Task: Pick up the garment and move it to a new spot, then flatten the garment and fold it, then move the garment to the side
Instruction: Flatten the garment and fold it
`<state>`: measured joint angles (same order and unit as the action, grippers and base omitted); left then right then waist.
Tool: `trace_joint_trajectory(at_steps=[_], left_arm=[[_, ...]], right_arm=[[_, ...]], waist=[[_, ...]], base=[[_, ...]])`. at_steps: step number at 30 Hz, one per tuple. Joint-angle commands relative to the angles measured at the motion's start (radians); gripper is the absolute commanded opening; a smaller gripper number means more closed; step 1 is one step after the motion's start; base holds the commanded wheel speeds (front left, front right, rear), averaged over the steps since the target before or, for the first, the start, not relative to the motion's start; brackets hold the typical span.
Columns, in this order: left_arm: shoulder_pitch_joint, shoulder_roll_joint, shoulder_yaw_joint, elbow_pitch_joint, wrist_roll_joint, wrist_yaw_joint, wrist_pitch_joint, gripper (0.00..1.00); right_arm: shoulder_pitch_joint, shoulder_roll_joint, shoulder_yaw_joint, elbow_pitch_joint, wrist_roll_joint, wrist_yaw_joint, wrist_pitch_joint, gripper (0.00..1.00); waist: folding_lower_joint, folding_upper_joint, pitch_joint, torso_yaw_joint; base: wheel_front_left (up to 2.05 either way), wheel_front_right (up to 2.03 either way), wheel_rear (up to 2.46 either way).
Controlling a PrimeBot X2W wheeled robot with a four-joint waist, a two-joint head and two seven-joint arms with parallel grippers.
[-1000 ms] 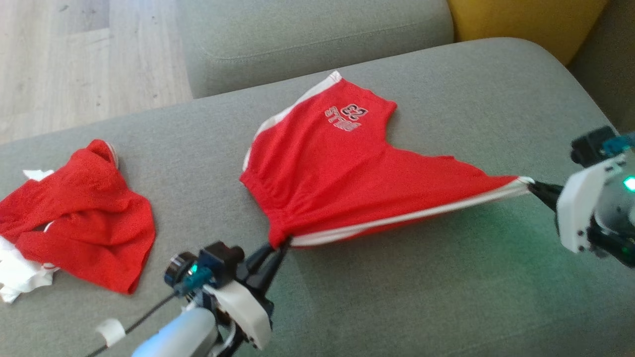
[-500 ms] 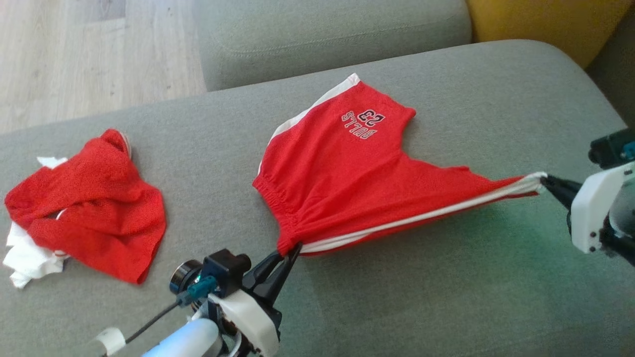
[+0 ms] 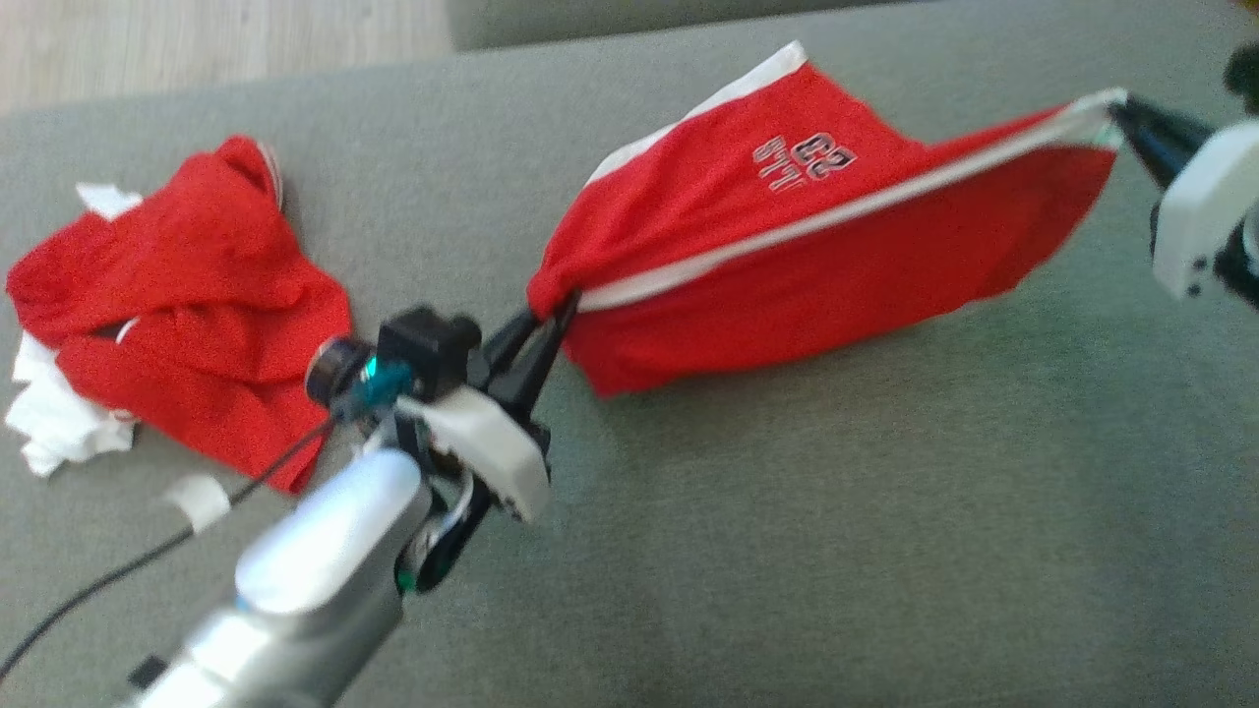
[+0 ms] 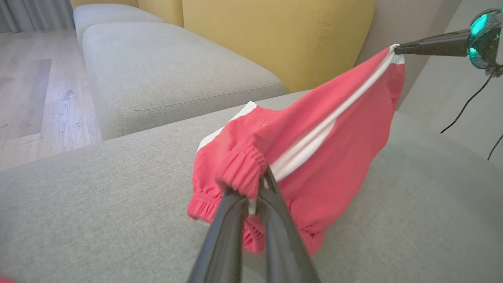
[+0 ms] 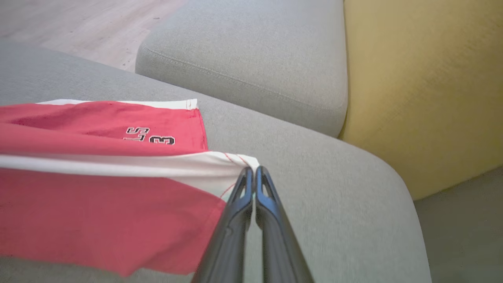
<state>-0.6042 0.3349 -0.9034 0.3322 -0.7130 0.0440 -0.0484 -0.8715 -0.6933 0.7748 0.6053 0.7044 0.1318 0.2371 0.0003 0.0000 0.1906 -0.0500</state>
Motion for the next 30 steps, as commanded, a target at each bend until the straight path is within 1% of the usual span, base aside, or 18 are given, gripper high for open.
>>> trace_joint_trajectory(at_steps=[1, 7, 12, 17, 26, 27, 28, 29, 30], left_arm=[[-0.07, 0.021, 0.056, 0.007, 0.003, 0.005, 0.006, 0.0], [-0.179, -0.02, 0.059, 0.1, 0.016, -0.011, 0.015, 0.0], [-0.247, -0.065, 0.053, 0.183, 0.025, -0.029, 0.003, 0.0], [-0.309, -0.11, 0.045, 0.259, 0.041, -0.042, -0.027, 0.0], [-0.381, -0.172, 0.017, 0.372, 0.063, -0.064, -0.049, 0.0], [-0.386, -0.176, 0.016, 0.381, 0.064, -0.065, -0.051, 0.0], [-0.39, -0.181, 0.015, 0.39, 0.064, -0.067, -0.055, 0.0], [-0.393, -0.186, 0.013, 0.398, 0.064, -0.069, -0.059, 0.05], [-0.393, -0.191, 0.011, 0.405, 0.063, -0.073, -0.062, 0.4]], right_arm=[[-0.049, -0.016, -0.023, 0.014, -0.028, -0.001, -0.007, 0.0], [-0.174, 0.042, -0.006, 0.101, -0.11, -0.001, -0.036, 0.0], [-0.267, 0.068, 0.03, 0.185, -0.162, -0.001, -0.059, 0.0], [-0.344, 0.091, 0.046, 0.266, -0.191, -0.001, -0.103, 0.0], [-0.405, 0.126, 0.092, 0.381, -0.198, -0.001, -0.162, 0.0], [-0.412, 0.129, 0.094, 0.389, -0.197, -0.001, -0.173, 0.09], [-0.419, 0.13, 0.095, 0.399, -0.197, -0.001, -0.189, 0.7], [-0.424, 0.131, 0.095, 0.413, -0.196, -0.001, -0.199, 1.0], [-0.429, 0.133, 0.094, 0.427, -0.192, -0.001, -0.209, 1.0]], waist=[[-0.0003, 0.0, 0.064, 0.045], [-0.0003, 0.0, 0.137, 0.09], [-0.0003, 0.0, 0.19, 0.123], [-0.0003, 0.0, 0.243, 0.148], [-0.0003, 0.0, 0.299, 0.182], [-0.0003, 0.0, 0.303, 0.185], [-0.0003, 0.0, 0.306, 0.188], [-0.0003, 0.0, 0.308, 0.191], [-0.0003, 0.0, 0.31, 0.194]], base=[[0.0, 0.0, 0.0], [0.0, 0.0, 0.0], [0.0, 0.0, 0.0], [0.0, 0.0, 0.0], [0.0, 0.0, 0.0], [0.0, 0.0, 0.0], [0.0, 0.0, 0.0], [0.0, 0.0, 0.0], [0.0, 0.0, 0.0]])
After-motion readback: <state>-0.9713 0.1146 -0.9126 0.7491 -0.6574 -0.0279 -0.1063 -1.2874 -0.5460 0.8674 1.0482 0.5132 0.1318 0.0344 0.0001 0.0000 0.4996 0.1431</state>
